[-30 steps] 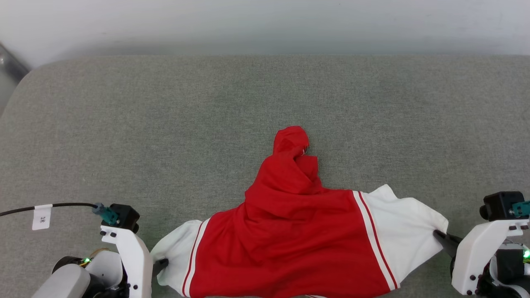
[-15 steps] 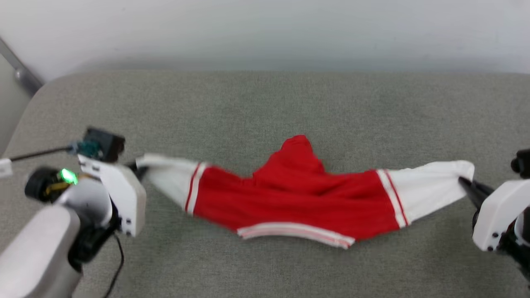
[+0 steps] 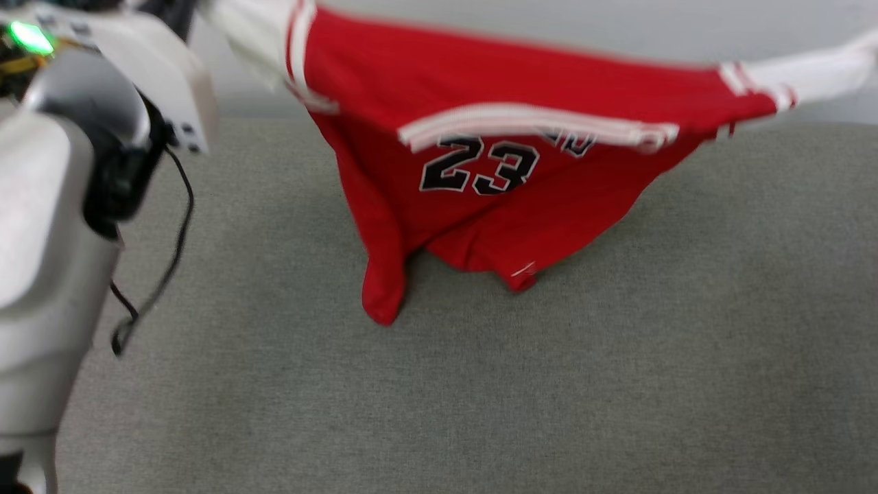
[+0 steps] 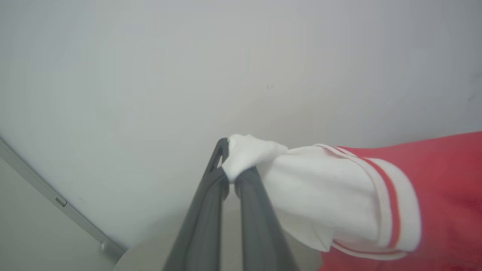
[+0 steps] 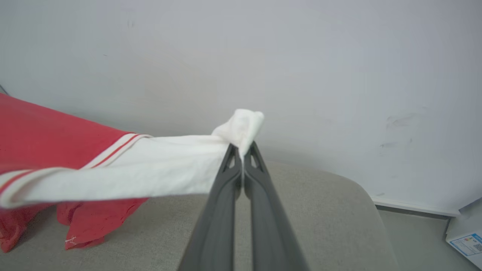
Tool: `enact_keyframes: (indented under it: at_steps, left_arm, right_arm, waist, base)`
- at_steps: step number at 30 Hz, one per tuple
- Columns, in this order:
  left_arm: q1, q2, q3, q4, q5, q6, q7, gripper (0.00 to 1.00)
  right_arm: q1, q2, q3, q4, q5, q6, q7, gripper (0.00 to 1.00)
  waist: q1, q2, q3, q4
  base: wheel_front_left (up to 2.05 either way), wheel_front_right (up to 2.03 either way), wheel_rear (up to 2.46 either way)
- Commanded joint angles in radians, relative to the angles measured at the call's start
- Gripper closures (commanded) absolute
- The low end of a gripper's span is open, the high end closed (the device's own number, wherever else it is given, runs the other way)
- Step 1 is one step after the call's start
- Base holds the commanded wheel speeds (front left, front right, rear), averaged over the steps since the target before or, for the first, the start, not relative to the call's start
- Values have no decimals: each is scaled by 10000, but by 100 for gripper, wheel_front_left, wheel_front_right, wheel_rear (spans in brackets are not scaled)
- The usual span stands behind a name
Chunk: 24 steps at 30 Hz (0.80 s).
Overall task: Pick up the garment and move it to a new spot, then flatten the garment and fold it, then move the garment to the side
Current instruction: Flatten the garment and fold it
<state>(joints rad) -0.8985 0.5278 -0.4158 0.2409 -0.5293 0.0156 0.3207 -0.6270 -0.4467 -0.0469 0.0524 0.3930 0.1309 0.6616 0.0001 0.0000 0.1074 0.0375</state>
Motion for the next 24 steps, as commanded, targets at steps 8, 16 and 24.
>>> enact_keyframes:
  at_steps: [8,16,24]
  left_arm:
    - [-3151,-370,541,1911,471,135,-1302,100]
    - [-5482,125,1066,2494,760,141,-2084,100]
    - [-6648,309,1448,2355,669,158,-2785,100]
  right_arm:
    - [-3938,-693,769,1353,-203,-5,-981,100]
    - [-7108,-633,1479,2805,-428,-9,-3038,100]
    - [-9017,-398,2049,3640,-367,-6,-4808,100]
  waist:
    - [-1,0,1712,-314]
    - [-1,0,3543,-837]
    - [-1,0,5545,-1037]
  base:
    - [0,0,0]
    - [0,0,0]
    - [0,0,0]
